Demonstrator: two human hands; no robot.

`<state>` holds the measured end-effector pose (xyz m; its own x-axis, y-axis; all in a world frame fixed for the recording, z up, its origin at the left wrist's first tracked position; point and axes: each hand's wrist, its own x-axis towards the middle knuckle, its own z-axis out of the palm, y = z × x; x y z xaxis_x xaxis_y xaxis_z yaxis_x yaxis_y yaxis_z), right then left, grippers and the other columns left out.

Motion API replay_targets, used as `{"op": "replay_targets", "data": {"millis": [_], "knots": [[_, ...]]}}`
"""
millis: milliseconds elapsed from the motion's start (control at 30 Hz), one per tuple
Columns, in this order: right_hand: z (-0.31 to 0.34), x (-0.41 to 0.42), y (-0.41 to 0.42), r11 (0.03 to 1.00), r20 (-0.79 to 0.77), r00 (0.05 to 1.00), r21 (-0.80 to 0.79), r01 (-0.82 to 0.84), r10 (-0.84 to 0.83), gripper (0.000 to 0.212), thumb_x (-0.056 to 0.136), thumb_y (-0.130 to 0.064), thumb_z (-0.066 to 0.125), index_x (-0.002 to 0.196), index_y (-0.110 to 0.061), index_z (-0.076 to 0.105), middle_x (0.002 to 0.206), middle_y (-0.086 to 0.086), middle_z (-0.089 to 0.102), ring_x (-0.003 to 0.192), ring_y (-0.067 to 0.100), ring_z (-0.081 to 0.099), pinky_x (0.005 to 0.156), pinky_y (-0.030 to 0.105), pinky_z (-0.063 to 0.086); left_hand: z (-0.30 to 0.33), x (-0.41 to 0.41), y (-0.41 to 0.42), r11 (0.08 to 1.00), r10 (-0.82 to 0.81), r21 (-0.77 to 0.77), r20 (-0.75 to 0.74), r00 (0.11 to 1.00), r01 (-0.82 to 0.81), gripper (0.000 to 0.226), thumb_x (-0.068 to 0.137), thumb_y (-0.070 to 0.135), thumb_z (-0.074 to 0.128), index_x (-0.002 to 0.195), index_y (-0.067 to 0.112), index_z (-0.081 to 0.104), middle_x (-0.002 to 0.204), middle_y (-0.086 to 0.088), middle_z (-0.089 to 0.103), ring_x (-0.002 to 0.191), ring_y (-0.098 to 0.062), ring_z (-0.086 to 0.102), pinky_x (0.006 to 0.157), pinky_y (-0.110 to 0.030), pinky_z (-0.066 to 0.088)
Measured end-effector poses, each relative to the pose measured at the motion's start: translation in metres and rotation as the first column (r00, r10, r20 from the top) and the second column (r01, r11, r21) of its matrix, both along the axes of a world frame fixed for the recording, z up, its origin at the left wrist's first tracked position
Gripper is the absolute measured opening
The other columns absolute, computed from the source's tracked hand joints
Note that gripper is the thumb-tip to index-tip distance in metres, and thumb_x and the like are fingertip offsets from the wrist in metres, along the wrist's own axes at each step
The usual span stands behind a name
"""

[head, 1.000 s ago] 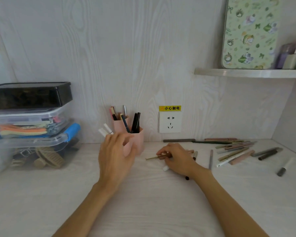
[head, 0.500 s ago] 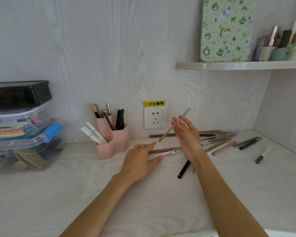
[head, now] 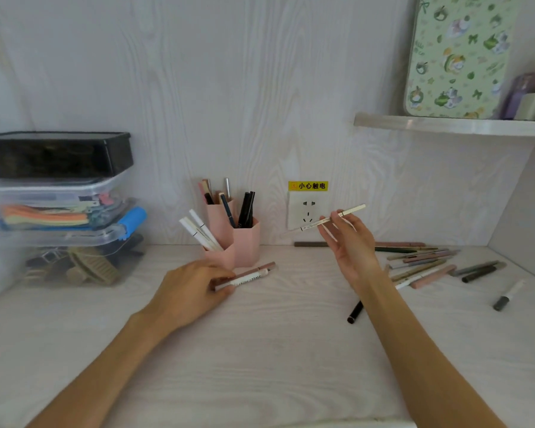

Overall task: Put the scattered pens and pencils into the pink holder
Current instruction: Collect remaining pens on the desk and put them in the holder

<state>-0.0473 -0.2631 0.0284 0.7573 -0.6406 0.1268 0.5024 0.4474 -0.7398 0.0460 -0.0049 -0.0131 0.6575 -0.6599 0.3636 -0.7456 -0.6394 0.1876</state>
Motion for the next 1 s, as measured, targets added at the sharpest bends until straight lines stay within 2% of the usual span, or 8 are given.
{"op": "replay_targets", "data": {"millis": [200,300,433,567,733,800,900,1000], "knots": [[0.053,0.032,0.048,0.977,0.074,0.989,-0.161,0.138,-0.128,0.019,0.088,-0.002,0.059,0.093,-0.016,0.048,0.099,0.013,0.06,0.084,0.018,0.067,0.081,0.023,0.056,-0.005,0.008,0.028,0.998,-0.029,-0.05,-0.001,1.0,0.029,0.039,0.081,0.064,0.051,0.115,0.047,0.057,0.109,0.025,0.058,0.101,-0.002,0.053,0.078,-0.026,0.046],[0.084,0.059,0.072,0.881,0.043,0.959,-0.387,0.274,-0.28,0.02,0.086,-0.01,0.064,0.094,-0.015,0.047,0.093,0.005,0.064,0.085,0.014,0.063,0.08,0.022,0.051,-0.007,0.014,0.032,1.0,-0.003,-0.031,0.029,1.0,0.004,0.044,0.076,0.073,0.046,0.108,0.045,0.058,0.1,0.021,0.056,0.093,-0.002,0.052,0.07,-0.025,0.045],[0.096,0.087,0.096,0.552,0.074,0.886,-0.758,0.348,-0.457,0.03,0.086,-0.014,0.061,0.111,-0.016,0.043,0.091,0.002,0.069,0.073,0.007,0.062,0.062,0.015,0.043,-0.009,0.022,0.041,0.993,0.038,-0.113,-0.048,0.998,-0.044,0.046,0.067,0.08,0.048,0.089,0.042,0.063,0.086,0.024,0.056,0.08,0.002,0.049,0.058,-0.015,0.032],[0.086,0.103,0.109,0.153,0.138,0.853,-0.957,0.245,-0.502,0.058,0.087,-0.009,0.055,0.136,-0.027,0.031,0.087,-0.001,0.068,0.073,0.015,0.062,0.062,0.026,0.047,-0.01,0.025,0.047,0.988,0.002,-0.156,-0.099,0.995,-0.017,0.028,0.074,0.066,0.054,0.089,0.043,0.064,0.084,0.027,0.055,0.082,0.002,0.05,0.061,-0.015,0.033],[0.071,0.114,0.107,-0.132,0.036,0.819,-0.99,-0.049,-0.573,0.028,0.093,-0.022,0.045,0.117,-0.023,0.061,0.103,0.005,0.07,0.102,0.027,0.058,0.078,0.035,0.043,-0.007,0.023,0.046,0.988,-0.018,-0.155,-0.121,0.992,-0.001,0.017,0.082,0.046,0.054,0.093,0.044,0.067,0.083,0.027,0.053,0.083,0.002,0.048,0.06,-0.014,0.029],[0.063,0.114,0.103,-0.248,0.001,0.835,-0.955,-0.163,-0.55,0.034,0.097,-0.03,0.04,0.105,-0.017,0.07,0.12,0.006,0.062,0.118,0.028,0.044,0.091,0.037,0.035,-0.008,0.023,0.047,0.987,-0.001,-0.16,-0.129,0.992,-0.019,0.017,0.083,0.044,0.053,0.092,0.044,0.067,0.082,0.027,0.052,0.084,0.001,0.047,0.06,-0.015,0.029],[0.055,0.103,0.094,-0.225,0.046,0.882,-0.972,-0.069,-0.469,0.034,0.099,-0.028,0.036,0.111,-0.018,0.066,0.125,0.004,0.058,0.121,0.025,0.042,0.095,0.038,0.034,-0.008,0.024,0.046,0.986,-0.013,-0.169,-0.134,0.991,-0.01,0.021,0.08,0.055,0.053,0.092,0.044,0.067,0.083,0.027,0.053,0.083,0.001,0.048,0.059,-0.015,0.029],[0.039,0.08,0.083,0.009,0.164,0.862,-0.981,0.192,-0.48,0.027,0.098,-0.028,0.04,0.105,-0.021,0.065,0.106,-0.002,0.064,0.103,0.017,0.051,0.084,0.031,0.041,-0.007,0.021,0.046,0.988,-0.024,-0.155,-0.126,0.992,0.004,0.038,0.07,0.068,0.058,0.099,0.044,0.064,0.087,0.027,0.055,0.082,0.002,0.049,0.059,-0.014,0.03]]}}
